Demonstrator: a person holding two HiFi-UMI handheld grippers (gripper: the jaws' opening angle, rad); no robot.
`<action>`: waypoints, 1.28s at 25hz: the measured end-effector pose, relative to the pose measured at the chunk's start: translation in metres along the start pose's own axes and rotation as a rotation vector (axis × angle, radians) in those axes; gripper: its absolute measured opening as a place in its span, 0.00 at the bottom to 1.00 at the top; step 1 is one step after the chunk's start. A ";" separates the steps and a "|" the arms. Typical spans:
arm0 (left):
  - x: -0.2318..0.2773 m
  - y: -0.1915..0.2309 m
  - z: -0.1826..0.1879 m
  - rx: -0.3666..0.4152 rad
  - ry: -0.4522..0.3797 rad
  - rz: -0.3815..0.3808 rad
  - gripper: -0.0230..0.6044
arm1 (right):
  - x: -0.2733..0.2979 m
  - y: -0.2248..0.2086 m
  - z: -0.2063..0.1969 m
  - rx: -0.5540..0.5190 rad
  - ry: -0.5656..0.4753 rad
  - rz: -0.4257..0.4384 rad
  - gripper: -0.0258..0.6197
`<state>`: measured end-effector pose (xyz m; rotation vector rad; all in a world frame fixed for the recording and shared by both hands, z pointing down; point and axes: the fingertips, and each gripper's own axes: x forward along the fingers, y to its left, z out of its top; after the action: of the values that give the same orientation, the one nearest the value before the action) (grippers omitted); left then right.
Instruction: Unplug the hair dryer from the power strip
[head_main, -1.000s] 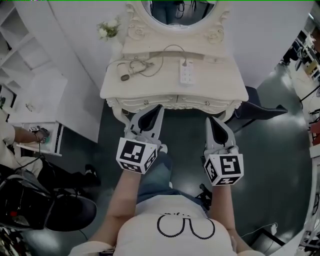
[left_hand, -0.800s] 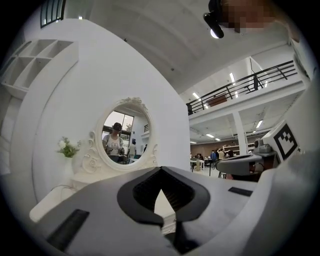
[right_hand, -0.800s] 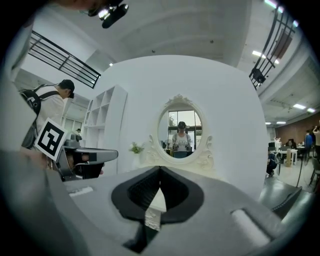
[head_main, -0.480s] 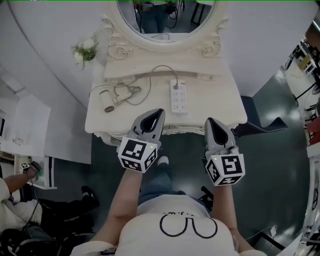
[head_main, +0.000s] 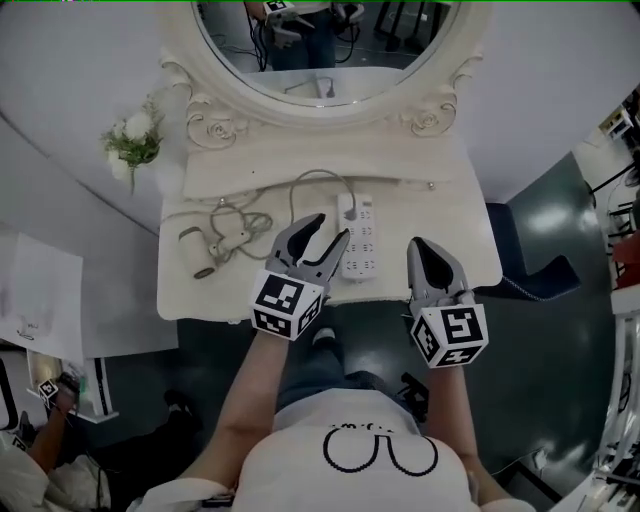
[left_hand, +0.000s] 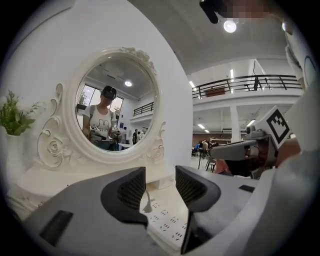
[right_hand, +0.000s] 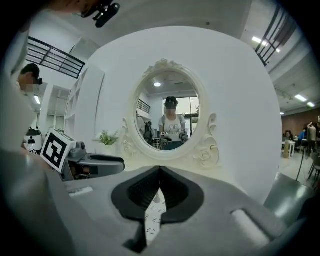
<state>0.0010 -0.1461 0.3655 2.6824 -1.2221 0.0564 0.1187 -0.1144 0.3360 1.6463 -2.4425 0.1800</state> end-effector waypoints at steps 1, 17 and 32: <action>0.007 0.005 -0.005 0.001 0.011 0.003 0.33 | 0.007 -0.003 -0.004 0.003 0.010 0.001 0.04; 0.110 0.033 -0.110 0.029 0.252 -0.049 0.32 | 0.085 -0.044 -0.093 0.037 0.198 0.075 0.04; 0.144 0.050 -0.155 0.117 0.362 -0.054 0.11 | 0.123 -0.044 -0.135 0.047 0.284 0.240 0.05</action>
<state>0.0655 -0.2553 0.5418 2.6407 -1.0601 0.5945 0.1266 -0.2145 0.4947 1.2390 -2.4199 0.4741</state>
